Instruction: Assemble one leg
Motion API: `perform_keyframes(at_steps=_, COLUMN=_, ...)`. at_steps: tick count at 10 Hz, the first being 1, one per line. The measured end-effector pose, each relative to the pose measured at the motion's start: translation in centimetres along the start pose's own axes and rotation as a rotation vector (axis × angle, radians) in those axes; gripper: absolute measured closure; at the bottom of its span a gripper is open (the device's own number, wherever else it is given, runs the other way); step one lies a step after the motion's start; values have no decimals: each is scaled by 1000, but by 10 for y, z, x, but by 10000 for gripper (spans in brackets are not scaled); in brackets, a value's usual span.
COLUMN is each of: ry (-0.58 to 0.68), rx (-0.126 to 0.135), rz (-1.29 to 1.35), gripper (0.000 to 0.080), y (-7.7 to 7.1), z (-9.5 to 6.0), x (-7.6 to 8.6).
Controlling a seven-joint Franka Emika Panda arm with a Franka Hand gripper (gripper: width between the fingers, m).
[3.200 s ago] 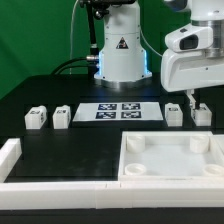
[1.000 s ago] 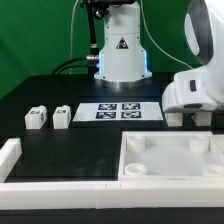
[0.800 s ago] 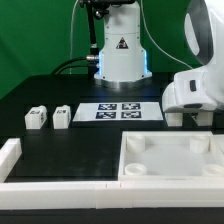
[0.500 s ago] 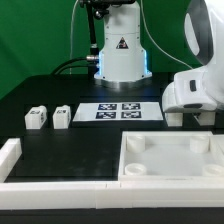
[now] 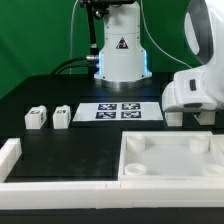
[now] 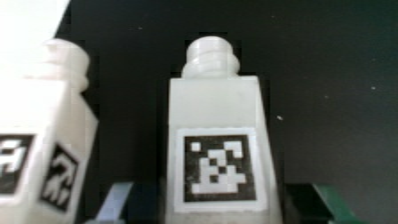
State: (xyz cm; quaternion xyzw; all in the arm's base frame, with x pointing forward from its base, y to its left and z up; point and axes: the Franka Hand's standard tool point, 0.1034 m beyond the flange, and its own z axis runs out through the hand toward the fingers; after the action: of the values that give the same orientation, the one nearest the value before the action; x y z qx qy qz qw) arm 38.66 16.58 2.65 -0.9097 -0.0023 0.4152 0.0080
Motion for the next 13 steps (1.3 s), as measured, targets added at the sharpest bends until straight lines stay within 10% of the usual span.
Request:
perform_keyframes(at_steps=4, ry=150, rx=23, rz=-86, gripper=507, y=26, z=-103, x=-27)
perform_keyframes(at_steps=6, ry=393, rx=22, rz=-44, gripper=507, y=24, z=-118, x=-48)
perform_keyframes(at_steps=9, ry=684, rx=36, rz=-57, gripper=507, y=23, z=-126, x=-39)
perform_keyframes(at_steps=13, ry=975, rx=23, rz=-111, gripper=506, y=59, z=-223, x=-17)
